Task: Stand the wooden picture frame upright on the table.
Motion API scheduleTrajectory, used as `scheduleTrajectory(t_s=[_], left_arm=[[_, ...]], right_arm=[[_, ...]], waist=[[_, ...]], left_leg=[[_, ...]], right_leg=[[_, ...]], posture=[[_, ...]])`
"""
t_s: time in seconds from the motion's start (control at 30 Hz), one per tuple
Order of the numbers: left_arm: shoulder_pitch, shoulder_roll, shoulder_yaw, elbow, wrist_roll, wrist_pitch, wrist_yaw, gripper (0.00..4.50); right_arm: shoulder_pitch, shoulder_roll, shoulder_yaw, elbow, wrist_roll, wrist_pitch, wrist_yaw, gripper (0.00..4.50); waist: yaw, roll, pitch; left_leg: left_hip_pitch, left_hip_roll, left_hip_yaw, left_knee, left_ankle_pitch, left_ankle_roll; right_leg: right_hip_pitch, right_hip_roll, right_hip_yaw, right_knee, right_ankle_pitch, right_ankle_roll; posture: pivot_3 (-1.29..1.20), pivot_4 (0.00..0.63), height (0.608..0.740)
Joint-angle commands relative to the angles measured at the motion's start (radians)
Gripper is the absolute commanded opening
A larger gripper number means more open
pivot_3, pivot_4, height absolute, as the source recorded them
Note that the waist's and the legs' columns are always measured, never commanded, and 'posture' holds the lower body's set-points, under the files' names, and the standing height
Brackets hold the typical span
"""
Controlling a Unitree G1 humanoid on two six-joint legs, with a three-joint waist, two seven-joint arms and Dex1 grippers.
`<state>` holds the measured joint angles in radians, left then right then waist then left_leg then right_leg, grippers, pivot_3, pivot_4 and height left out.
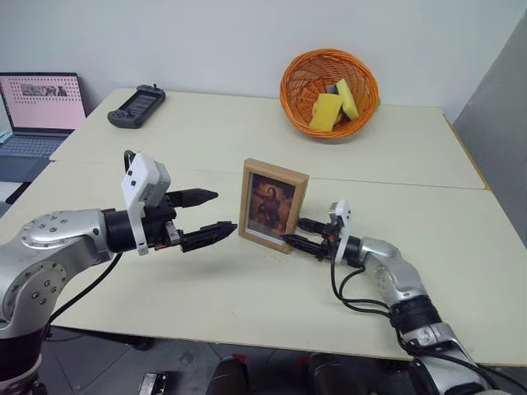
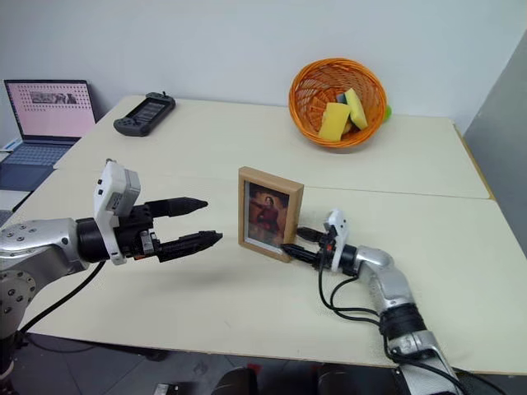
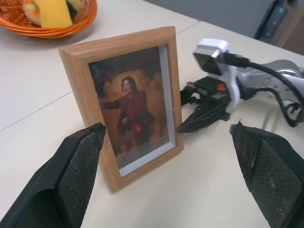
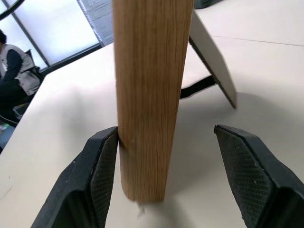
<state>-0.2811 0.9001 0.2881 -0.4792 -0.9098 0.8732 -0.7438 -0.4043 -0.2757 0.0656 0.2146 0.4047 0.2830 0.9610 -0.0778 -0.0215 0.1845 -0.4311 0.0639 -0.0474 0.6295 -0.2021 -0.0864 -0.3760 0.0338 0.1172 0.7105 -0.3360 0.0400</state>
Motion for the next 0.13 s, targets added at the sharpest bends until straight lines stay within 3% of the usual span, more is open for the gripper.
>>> scheduleTrajectory(t_s=[0.03, 0.13], left_arm=[[-0.017, -0.024, 0.022, -0.015, -0.016, 0.005, 0.052, 4.5], [-0.019, -0.033, 0.003, -0.016, 0.02, -0.006, 0.075, 4.5]], right_arm=[[0.071, -0.044, -0.076, -0.186, 0.077, 0.107, -0.059, 3.37], [0.131, -0.061, -0.1, -0.27, 0.105, 0.153, -0.094, 3.37]], waist=[[0.002, 0.0, 0.0], [0.001, 0.0, 0.0]], left_leg=[[0.0, 0.0, 0.0, 0.0, 0.0, 0.0], [0.0, 0.0, 0.0, 0.0, 0.0, 0.0]], right_leg=[[0.0, 0.0, 0.0, -0.001, 0.0, 0.0], [-0.001, 0.0, 0.001, -0.001, 0.0, 0.0]], posture=[[0.0, 0.15, 0.74], [0.0, 0.15, 0.74]])
